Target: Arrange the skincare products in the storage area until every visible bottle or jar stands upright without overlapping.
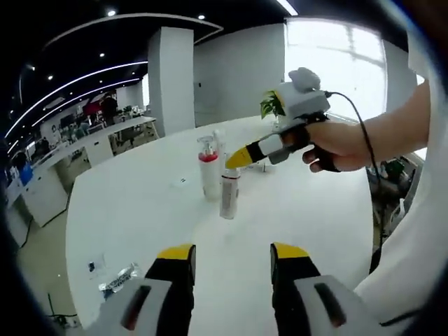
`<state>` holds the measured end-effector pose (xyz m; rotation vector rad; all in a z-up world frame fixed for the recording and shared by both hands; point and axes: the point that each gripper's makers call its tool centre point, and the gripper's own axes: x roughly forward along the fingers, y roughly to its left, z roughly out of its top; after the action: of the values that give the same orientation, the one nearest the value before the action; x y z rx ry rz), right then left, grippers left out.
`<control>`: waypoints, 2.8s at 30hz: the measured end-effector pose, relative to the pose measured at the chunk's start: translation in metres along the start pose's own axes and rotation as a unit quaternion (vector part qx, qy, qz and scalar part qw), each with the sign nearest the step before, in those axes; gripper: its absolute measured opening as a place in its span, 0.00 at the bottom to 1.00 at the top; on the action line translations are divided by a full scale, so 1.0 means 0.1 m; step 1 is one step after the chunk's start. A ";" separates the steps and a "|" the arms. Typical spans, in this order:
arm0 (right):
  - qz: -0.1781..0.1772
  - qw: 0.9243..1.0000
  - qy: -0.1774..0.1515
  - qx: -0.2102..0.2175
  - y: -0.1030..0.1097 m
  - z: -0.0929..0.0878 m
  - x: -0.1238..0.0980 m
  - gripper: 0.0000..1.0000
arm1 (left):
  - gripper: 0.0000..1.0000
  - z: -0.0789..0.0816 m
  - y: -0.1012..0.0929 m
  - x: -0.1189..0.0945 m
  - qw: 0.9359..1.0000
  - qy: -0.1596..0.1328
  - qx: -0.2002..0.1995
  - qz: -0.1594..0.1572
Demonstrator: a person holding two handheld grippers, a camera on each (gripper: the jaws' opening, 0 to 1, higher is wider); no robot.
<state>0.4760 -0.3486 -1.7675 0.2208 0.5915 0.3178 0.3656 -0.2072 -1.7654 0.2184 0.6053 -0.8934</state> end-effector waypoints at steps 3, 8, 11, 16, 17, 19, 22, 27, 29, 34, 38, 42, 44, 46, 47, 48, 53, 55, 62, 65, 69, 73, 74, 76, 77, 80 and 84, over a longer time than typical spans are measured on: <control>-0.015 1.000 0.001 0.001 -0.12 0.01 0.08 0.17 | 0.43 -0.06 0.05 0.02 1.000 0.009 -0.010 -0.002; -0.041 0.999 0.002 -0.011 -0.30 0.00 0.17 0.17 | 0.43 -0.09 0.12 0.06 1.000 0.015 -0.027 0.001; -0.054 0.998 0.004 -0.013 -0.38 -0.03 0.23 0.17 | 0.43 -0.10 0.13 0.09 0.999 0.017 -0.031 -0.001; -0.069 0.997 0.003 -0.030 -0.42 -0.06 0.31 0.17 | 0.43 -0.11 0.14 0.11 0.999 0.020 -0.037 -0.001; -0.072 0.997 0.003 -0.036 -0.43 -0.06 0.32 0.17 | 0.43 -0.12 0.15 0.11 0.999 0.020 -0.038 -0.001; -0.076 0.996 -0.004 -0.055 -0.44 -0.04 0.34 0.17 | 0.43 -0.13 0.16 0.11 0.999 0.022 -0.041 0.002; -0.080 0.993 -0.009 -0.086 -0.45 0.00 0.37 0.17 | 0.42 -0.15 0.18 0.11 0.999 0.023 -0.043 0.004; -0.090 0.989 -0.020 -0.115 -0.46 -0.01 0.40 0.17 | 0.41 -0.17 0.22 0.13 0.999 0.025 -0.046 0.010; -0.094 0.989 -0.023 -0.109 -0.46 -0.01 0.39 0.17 | 0.39 -0.16 0.23 0.13 0.998 0.025 -0.047 0.013; -0.104 0.990 -0.014 -0.094 -0.46 -0.05 0.39 0.18 | 0.35 -0.16 0.30 0.10 0.998 0.020 -0.045 0.028; -0.105 0.992 0.000 -0.075 -0.52 -0.18 0.41 0.28 | 0.35 -0.19 0.32 0.08 0.998 0.025 -0.050 0.028; -0.100 0.993 0.015 -0.069 -0.56 -0.29 0.41 0.28 | 0.35 -0.21 0.31 0.06 0.998 0.028 -0.055 0.028; -0.095 0.993 0.026 -0.063 -0.58 -0.35 0.43 0.28 | 0.35 -0.22 0.30 0.07 0.998 0.028 -0.055 0.028; -0.087 0.993 0.039 -0.068 -0.58 -0.40 0.45 0.28 | 0.35 -0.22 0.29 0.08 0.998 0.030 -0.055 0.026; -0.085 0.993 0.042 -0.074 -0.57 -0.41 0.46 0.28 | 0.35 -0.22 0.29 0.08 0.998 0.030 -0.055 0.025; -0.080 0.993 0.044 -0.078 -0.56 -0.42 0.48 0.28 | 0.35 -0.22 0.28 0.09 0.998 0.030 -0.055 0.024; -0.074 0.992 0.053 -0.083 -0.57 -0.45 0.56 0.28 | 0.35 -0.20 0.28 0.10 0.998 0.028 -0.058 0.021; -0.072 0.992 0.059 -0.081 -0.56 -0.47 0.56 0.27 | 0.35 -0.21 0.28 0.10 0.998 0.030 -0.058 0.021; -0.058 0.995 0.061 -0.056 -0.49 -0.52 0.54 0.23 | 0.35 -0.24 0.28 0.11 0.997 0.036 -0.061 0.022; -0.054 0.995 0.067 -0.047 -0.47 -0.58 0.53 0.22 | 0.35 -0.24 0.28 0.12 0.997 0.036 -0.062 0.021; -0.058 0.995 0.071 -0.032 -0.49 -0.62 0.53 0.21 | 0.35 -0.23 0.27 0.13 0.997 0.035 -0.060 0.019; -0.066 0.995 0.074 -0.026 -0.56 -0.63 0.54 0.21 | 0.34 -0.24 0.27 0.12 0.997 0.037 -0.059 0.019; -0.067 0.995 0.073 -0.019 -0.58 -0.62 0.55 0.21 | 0.34 -0.25 0.27 0.12 0.997 0.039 -0.060 0.020; -0.069 0.995 0.072 -0.019 -0.60 -0.61 0.56 0.21 | 0.34 -0.26 0.28 0.11 0.997 0.040 -0.061 0.022; -0.069 0.995 0.072 -0.020 -0.60 -0.61 0.56 0.21 | 0.34 -0.27 0.28 0.11 0.997 0.041 -0.061 0.022; -0.072 0.995 0.073 -0.020 -0.62 -0.60 0.57 0.20 | 0.34 -0.29 0.28 0.11 0.997 0.043 -0.061 0.022; -0.077 0.994 0.070 -0.017 -0.65 -0.59 0.58 0.20 | 0.33 -0.29 0.28 0.12 0.997 0.045 -0.060 0.022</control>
<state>0.5021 -0.3821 -1.8640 0.1188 0.7370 0.1956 0.3817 -0.1853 -1.7979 0.1635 0.7319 -0.8055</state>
